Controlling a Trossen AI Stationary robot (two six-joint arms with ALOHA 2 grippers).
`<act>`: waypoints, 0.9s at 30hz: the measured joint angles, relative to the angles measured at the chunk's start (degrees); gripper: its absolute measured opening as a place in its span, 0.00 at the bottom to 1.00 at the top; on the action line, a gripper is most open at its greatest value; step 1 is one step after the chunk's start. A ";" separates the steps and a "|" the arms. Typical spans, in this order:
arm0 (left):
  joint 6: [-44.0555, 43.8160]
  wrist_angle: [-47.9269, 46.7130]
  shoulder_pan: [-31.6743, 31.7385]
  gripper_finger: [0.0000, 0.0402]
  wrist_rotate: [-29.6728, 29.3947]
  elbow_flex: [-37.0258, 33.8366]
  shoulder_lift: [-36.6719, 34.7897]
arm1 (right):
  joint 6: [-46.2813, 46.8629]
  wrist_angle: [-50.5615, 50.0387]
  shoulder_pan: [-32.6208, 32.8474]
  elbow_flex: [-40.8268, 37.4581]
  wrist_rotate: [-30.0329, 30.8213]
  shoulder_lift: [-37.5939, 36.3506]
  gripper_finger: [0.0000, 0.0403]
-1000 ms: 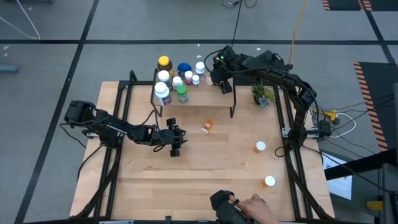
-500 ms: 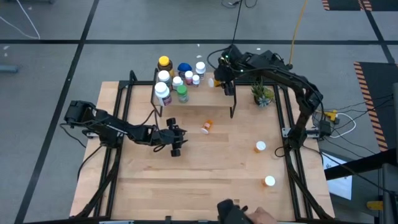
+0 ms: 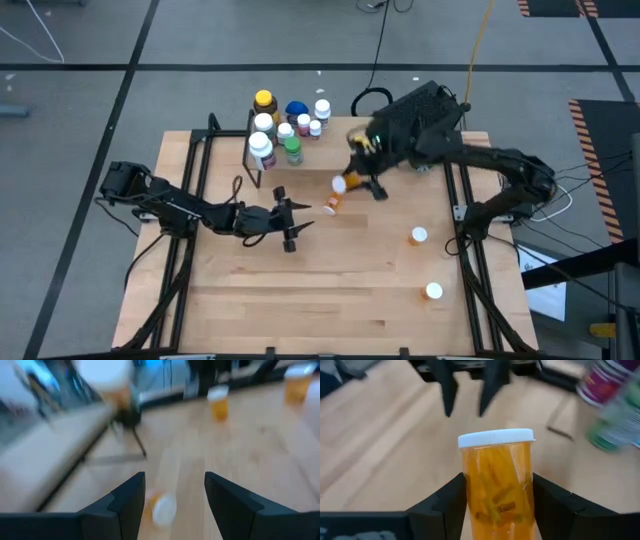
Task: Pick and place medicine bottles onto shelf by color
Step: Adjust the orange pill bottle on the shelf
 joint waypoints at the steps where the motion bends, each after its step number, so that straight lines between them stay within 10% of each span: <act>1: 1.81 2.13 -0.34 0.52 0.00 -0.01 -0.05 | 1.90 4.90 1.84 -3.60 0.10 -1.54 0.46; 6: 12.07 12.51 -1.77 0.52 5.14 -0.01 -0.01 | 12.05 35.58 11.54 -21.22 0.78 -6.51 0.46; 13: 15.19 17.05 -2.04 0.56 20.33 2.42 0.67 | 15.34 65.21 23.99 -33.81 17.82 -4.26 0.46; 27: 20.12 6.33 -2.76 0.85 21.82 13.40 7.46 | 14.61 73.79 33.82 -34.77 28.70 1.42 0.46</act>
